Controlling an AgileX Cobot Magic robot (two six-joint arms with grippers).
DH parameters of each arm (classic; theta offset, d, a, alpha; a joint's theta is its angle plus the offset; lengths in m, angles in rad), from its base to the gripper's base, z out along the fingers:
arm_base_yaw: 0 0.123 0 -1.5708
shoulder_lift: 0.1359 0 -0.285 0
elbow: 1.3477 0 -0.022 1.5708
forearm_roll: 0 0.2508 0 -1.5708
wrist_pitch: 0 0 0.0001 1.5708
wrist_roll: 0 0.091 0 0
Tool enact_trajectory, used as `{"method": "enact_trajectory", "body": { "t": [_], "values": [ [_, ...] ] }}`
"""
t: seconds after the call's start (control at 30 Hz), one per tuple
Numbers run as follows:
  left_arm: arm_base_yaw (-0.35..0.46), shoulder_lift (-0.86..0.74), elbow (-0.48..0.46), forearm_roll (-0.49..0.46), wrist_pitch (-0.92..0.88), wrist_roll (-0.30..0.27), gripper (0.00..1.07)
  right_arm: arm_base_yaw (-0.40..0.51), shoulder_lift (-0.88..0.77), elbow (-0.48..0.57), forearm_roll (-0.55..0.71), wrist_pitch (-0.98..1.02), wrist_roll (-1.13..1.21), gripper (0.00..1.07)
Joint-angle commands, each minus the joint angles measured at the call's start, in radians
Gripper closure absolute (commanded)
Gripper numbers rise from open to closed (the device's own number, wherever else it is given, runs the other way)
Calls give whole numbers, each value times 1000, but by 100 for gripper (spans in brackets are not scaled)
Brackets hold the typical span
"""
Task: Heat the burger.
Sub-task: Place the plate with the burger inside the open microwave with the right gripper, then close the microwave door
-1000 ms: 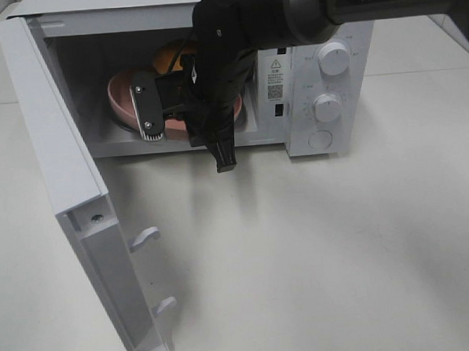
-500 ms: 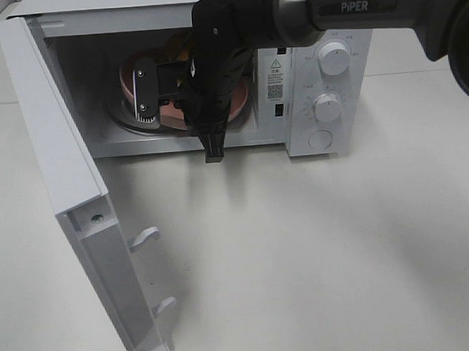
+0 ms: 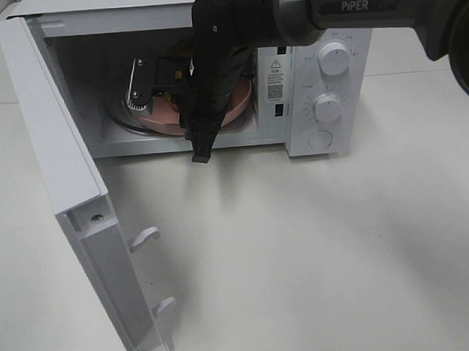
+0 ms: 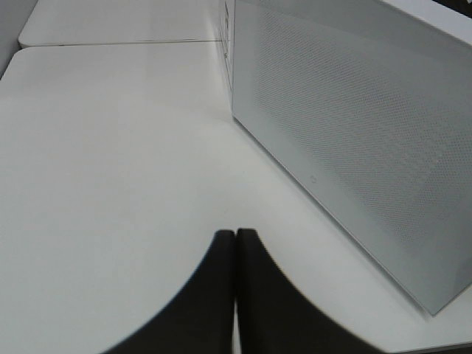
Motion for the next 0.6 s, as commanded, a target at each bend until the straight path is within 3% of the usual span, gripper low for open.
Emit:
{"method": "enact_trajectory", "body": {
  "t": [0.03,0.1,0.6],
  "values": [
    [4,-19,2,-2,-11,-5,106,-3,-1,-7,15,19,54,74],
    [4,-19,2,-2,-11,-5,106,-3,-8,-7,15,28,119,66],
    [4,-19,2,-2,-11,-5,106,-3,-47,-7,12,82,599,38]
  ]
}}
